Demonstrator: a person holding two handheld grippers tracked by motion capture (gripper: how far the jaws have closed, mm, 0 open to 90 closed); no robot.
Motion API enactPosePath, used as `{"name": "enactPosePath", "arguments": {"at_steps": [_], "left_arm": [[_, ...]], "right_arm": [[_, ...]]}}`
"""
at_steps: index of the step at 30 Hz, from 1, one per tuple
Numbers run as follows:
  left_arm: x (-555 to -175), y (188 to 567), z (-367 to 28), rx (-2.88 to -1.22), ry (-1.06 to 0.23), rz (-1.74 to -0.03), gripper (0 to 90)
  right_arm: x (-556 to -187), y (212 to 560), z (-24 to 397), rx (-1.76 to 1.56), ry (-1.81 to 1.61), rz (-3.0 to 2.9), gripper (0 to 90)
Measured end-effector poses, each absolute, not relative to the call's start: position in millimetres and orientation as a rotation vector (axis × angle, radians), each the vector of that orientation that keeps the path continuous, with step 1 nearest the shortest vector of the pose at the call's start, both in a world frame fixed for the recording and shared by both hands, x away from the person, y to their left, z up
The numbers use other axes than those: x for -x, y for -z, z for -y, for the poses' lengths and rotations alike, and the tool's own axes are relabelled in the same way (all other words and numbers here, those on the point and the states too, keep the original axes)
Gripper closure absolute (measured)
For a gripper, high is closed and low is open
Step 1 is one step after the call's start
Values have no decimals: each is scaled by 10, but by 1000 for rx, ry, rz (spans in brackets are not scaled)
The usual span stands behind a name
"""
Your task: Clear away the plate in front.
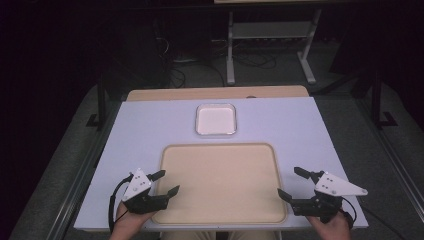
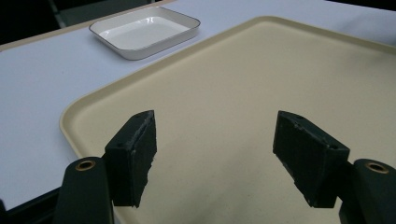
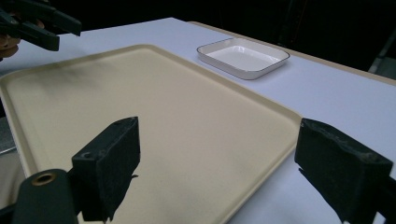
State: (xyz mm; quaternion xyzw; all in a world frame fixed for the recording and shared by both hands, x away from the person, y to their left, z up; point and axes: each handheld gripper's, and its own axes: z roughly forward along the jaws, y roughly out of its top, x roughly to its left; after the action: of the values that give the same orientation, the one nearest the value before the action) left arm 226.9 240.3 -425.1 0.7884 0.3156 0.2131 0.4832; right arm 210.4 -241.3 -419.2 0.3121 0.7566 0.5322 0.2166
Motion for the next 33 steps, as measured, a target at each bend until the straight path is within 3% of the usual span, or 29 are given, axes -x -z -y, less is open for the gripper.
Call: {"name": "enactPosePath", "arguments": {"at_steps": [33], "left_arm": [[-2448, 4171, -2285, -1932, -513, -729, 302]], "right_arm": [[-2111, 4198, 2465, -878, -1481, -2083, 135]]}}
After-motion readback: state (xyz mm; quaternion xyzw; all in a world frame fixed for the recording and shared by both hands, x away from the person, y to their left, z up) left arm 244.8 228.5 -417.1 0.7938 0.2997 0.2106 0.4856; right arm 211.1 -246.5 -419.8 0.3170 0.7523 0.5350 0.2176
